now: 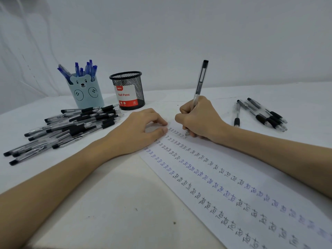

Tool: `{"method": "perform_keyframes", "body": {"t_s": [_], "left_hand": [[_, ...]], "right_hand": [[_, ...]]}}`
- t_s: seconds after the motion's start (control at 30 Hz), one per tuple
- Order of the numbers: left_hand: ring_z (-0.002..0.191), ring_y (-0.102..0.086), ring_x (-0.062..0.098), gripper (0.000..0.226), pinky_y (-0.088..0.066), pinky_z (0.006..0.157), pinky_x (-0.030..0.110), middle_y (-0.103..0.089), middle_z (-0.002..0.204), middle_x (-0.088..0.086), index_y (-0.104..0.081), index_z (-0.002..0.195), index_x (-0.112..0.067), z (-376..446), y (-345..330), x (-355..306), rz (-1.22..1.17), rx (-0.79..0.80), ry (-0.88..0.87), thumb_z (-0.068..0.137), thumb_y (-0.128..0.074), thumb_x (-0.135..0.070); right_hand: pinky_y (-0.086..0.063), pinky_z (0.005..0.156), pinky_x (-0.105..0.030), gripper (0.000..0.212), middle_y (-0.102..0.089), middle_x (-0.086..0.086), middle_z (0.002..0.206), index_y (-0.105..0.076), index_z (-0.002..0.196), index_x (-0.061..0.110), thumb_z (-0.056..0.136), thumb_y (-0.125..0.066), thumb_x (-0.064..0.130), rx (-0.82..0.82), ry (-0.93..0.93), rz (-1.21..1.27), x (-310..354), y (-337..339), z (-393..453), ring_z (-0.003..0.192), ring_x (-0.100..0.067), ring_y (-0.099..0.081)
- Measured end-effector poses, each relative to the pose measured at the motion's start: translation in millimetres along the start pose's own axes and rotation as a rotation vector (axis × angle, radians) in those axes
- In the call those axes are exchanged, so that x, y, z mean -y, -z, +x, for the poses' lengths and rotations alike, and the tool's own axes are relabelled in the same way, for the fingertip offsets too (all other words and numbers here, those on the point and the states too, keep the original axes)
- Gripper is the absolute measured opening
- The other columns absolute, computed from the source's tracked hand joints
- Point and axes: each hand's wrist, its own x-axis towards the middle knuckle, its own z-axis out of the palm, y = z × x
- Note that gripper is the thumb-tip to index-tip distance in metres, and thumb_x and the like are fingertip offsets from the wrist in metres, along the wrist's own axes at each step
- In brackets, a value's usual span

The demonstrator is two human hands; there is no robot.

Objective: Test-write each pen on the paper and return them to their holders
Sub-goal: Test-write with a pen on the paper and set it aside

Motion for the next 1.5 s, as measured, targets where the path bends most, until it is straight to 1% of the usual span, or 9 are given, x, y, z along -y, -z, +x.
{"method": "perform_keyframes", "body": {"t_s": [0.33,0.43,0.53,0.63,0.77,0.97,1.2,1.33,1.5], "left_hand": [[0.096,-0.051,-0.008,0.020,-0.032,0.073,0.002,-0.062,0.102,-0.009,-0.069,0.103,-0.018,-0.1,-0.4,1.3,-0.013,-0.005,-0.009,0.089,-0.062,-0.029],[0.095,-0.051,-0.010,0.019,-0.032,0.074,0.002,-0.062,0.102,-0.009,-0.069,0.103,-0.018,-0.6,0.4,0.8,-0.020,0.002,-0.007,0.089,-0.062,-0.028],[0.095,-0.051,-0.010,0.019,-0.032,0.074,0.001,-0.061,0.103,-0.010,-0.069,0.103,-0.017,-0.6,0.8,0.1,-0.024,0.007,0.003,0.089,-0.062,-0.028],[0.096,-0.051,-0.010,0.019,-0.032,0.075,0.001,-0.061,0.103,-0.011,-0.069,0.103,-0.018,-0.9,1.2,-0.4,-0.024,0.011,0.007,0.089,-0.061,-0.029],[0.098,-0.051,-0.007,0.020,-0.033,0.075,0.002,-0.062,0.104,-0.010,-0.068,0.104,-0.018,-0.6,1.4,-0.5,-0.029,0.011,0.010,0.089,-0.061,-0.030],[0.097,-0.053,-0.006,0.021,-0.033,0.074,0.002,-0.062,0.105,-0.010,-0.068,0.104,-0.020,-2.0,2.2,-1.5,-0.026,0.022,0.024,0.089,-0.061,-0.031],[0.095,-0.051,-0.010,0.026,-0.034,0.078,0.003,-0.060,0.105,-0.012,-0.067,0.106,-0.021,-2.2,3.4,-3.1,-0.005,0.050,0.040,0.089,-0.059,-0.039],[0.112,-0.045,-0.005,0.053,-0.033,0.095,0.013,-0.050,0.118,-0.020,-0.057,0.117,-0.041,-3.1,7.2,-6.1,-0.038,0.198,0.091,0.075,-0.053,-0.073],[0.129,-0.029,0.001,0.069,-0.024,0.107,0.027,-0.038,0.135,-0.024,-0.053,0.119,-0.051,-1.0,10.2,-8.8,0.025,0.268,0.112,0.059,-0.038,-0.082]], "right_hand": [[-0.021,0.030,-0.012,0.048,-0.023,0.007,0.034,-0.022,0.043,0.016,0.076,-0.050,-0.005,-0.035,-0.008,0.039,-2.3,-1.4,1.8,0.041,-0.020,-0.037],[-0.021,0.033,-0.012,0.040,-0.043,-0.002,0.037,-0.039,0.044,0.011,0.079,-0.056,0.004,-0.048,-0.163,0.194,-1.5,3.9,5.0,0.028,-0.016,-0.031],[-0.020,0.040,-0.018,0.045,-0.045,-0.007,0.042,-0.044,0.038,0.013,0.081,-0.057,0.020,-0.001,-0.314,0.370,-0.9,9.6,9.6,0.035,-0.018,-0.028],[-0.019,0.040,-0.019,0.026,-0.039,0.001,0.036,-0.043,0.065,0.013,0.086,-0.056,0.021,0.039,-0.327,0.335,1.2,16.3,12.1,0.036,-0.016,-0.025],[-0.019,0.040,-0.020,0.028,-0.033,0.003,0.034,-0.038,0.094,0.012,0.099,-0.039,0.040,0.043,-0.289,0.322,0.7,29.7,16.9,0.029,-0.013,-0.023],[-0.015,0.043,-0.021,0.030,-0.031,-0.001,0.036,-0.044,0.091,0.010,0.101,-0.036,0.037,0.016,-0.242,0.394,3.0,41.4,16.4,0.032,-0.015,-0.019],[-0.016,0.034,-0.012,0.032,-0.034,0.002,0.030,-0.053,0.087,0.005,0.102,-0.034,0.027,0.019,-0.196,0.227,-4.8,35.1,14.5,0.023,-0.012,-0.022],[-0.025,0.031,-0.013,0.019,-0.044,0.001,0.034,-0.059,0.079,0.006,0.089,-0.051,0.019,0.005,-0.165,-0.144,-10.3,49.9,20.7,0.024,-0.010,-0.031],[-0.034,0.044,-0.019,0.020,-0.055,-0.003,0.053,-0.055,0.064,0.008,0.077,-0.065,0.019,0.156,-0.200,-0.599,-18.9,74.7,22.6,0.043,-0.018,-0.050]]}}
